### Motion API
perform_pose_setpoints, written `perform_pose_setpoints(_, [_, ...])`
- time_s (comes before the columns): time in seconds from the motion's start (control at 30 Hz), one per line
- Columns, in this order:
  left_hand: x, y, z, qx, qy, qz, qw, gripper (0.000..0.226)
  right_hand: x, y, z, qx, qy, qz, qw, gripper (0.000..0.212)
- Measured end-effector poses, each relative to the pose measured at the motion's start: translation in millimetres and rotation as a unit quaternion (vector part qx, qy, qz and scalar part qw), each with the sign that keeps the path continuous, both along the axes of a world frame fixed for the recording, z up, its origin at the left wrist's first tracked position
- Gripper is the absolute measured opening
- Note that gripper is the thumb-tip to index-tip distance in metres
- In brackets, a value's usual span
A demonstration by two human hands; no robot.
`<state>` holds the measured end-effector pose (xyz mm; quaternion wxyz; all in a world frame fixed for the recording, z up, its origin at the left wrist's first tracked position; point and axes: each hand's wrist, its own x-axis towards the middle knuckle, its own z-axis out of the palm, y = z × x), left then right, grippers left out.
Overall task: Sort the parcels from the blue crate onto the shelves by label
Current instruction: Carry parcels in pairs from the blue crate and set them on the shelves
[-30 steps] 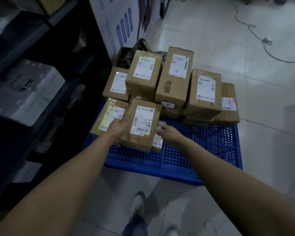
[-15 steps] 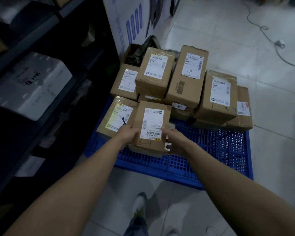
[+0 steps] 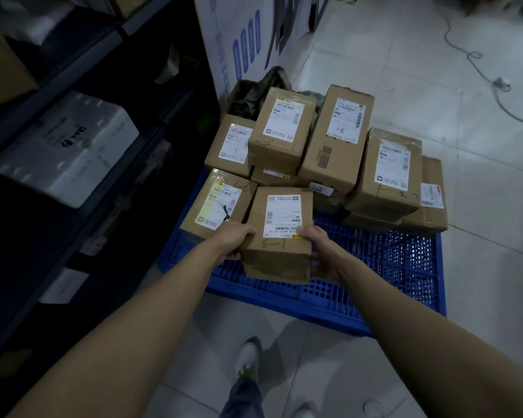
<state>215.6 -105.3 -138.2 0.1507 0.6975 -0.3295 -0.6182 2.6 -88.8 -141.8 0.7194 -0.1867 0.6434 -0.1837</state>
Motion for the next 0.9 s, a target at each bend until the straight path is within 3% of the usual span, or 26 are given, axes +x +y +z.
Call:
perform_pose_setpoints(0.23, [-7, 1, 11, -0.011, 0.014, -0.011, 1.0, 0.015, -21, 3, 14, -0.003, 0.005, 0.037, 0.999, 0.079])
perform_pose_setpoints(0.4, [-21, -10, 32, -0.069, 0.023, 0.034, 0.997, 0.019, -38, 5, 41, -0.029, -0.009, 0.064, 0.998, 0.073])
perform_pose_setpoints(0.57, [-37, -38, 70, -0.097, 0.044, 0.013, 0.994, 0.02, -73, -4, 89, -0.058, -0.034, 0.078, 0.995, 0.068])
perform_pose_setpoints(0.9, [-97, -95, 125, -0.131, 0.033, -0.087, 0.987, 0.029, -154, -16, 153, -0.149, -0.011, -0.002, 0.989, 0.069])
